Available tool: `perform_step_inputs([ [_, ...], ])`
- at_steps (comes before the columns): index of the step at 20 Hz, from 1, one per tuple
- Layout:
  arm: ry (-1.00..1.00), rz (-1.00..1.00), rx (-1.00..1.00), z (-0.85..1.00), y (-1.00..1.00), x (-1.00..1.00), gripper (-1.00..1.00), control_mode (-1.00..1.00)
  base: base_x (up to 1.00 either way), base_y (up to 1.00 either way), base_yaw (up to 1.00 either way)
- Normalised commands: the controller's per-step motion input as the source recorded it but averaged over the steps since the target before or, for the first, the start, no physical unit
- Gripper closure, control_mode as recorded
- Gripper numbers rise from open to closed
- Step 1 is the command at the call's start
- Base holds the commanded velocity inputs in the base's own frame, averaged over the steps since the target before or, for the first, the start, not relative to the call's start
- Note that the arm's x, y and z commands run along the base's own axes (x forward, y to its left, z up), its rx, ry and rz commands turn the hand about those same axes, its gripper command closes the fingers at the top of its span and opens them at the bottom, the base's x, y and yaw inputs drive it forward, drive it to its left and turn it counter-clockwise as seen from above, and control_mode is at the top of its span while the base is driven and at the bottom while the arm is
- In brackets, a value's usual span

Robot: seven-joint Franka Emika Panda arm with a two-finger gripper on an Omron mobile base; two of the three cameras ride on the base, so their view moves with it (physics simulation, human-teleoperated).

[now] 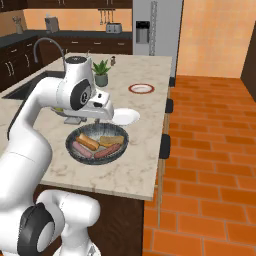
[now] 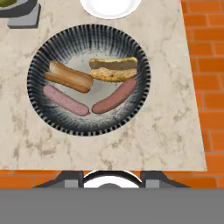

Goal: Place one bun and one sausage from the bowl on each plate.

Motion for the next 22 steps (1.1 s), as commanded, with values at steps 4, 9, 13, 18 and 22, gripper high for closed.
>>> perform_step_inputs([
  [4,0.01,0.00,0.00,0.00,0.00,0.00,-1.00,-1.00,0.00,0.00,0.00],
  [9,0.02,-0.09,-0.03,-0.55,0.03,0.73,-1.00,-1.00,0.00,0.00,0.00],
  [13,0.10,-0.18,0.00,-1.00,0.04,1.00,-1.00,-1.00,0.00,0.00,0.00],
  [18,0.08,-0.29,0.04,-1.00,0.20,0.87,-1.00,-1.00,0.00,0.00,0.00],
  [22,0.21,-0.24,0.01,-1.00,0.07,0.34,-1.00,-1.00,0.00,0.00,0.00],
])
